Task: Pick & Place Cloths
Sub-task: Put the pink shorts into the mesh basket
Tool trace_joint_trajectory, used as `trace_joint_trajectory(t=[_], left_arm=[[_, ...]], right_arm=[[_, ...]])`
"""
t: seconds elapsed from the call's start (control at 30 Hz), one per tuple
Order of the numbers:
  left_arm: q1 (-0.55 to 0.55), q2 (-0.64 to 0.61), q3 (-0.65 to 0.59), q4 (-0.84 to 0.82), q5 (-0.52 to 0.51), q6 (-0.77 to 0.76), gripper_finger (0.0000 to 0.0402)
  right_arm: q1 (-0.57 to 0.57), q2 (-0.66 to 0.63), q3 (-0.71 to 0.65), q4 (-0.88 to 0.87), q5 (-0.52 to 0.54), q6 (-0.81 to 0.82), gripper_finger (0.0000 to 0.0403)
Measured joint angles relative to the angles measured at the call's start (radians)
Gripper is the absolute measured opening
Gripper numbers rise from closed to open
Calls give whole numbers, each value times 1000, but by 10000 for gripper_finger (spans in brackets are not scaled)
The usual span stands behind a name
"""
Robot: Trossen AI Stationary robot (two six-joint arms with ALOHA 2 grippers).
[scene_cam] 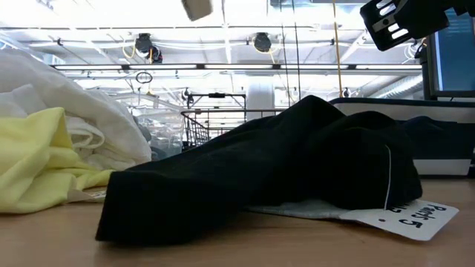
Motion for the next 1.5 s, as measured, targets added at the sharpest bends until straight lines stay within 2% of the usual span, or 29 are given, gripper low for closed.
trace_joint_trajectory(t=[0.2, 0.5, 0.63, 0.83, 1.07, 1.33, 1.5], left_arm=[[-2, 0, 0, 1, 89, 42, 9], [-5, 0, 0, 1, 304, 192, 8], [-13, 0, 0, 1, 360, 275, 6], [-36, 0, 0, -15, 388, 400, 4], [-56, 0, 0, -16, 388, 419, 5], [-56, 0, 0, -15, 379, 399, 7], [-56, 4, 0, 47, 265, 261, 10]], right_arm=[[0, 0, 0, 0, 0, -9, 116], [0, 0, 0, 0, 2, -27, 116], [0, 0, 0, 0, 2, -27, 116], [0, 0, 0, 0, 3, -27, 116], [0, 0, 0, 0, 3, -27, 116], [0, 0, 0, 0, 3, -26, 116], [0, 0, 0, 0, 3, -25, 116]])
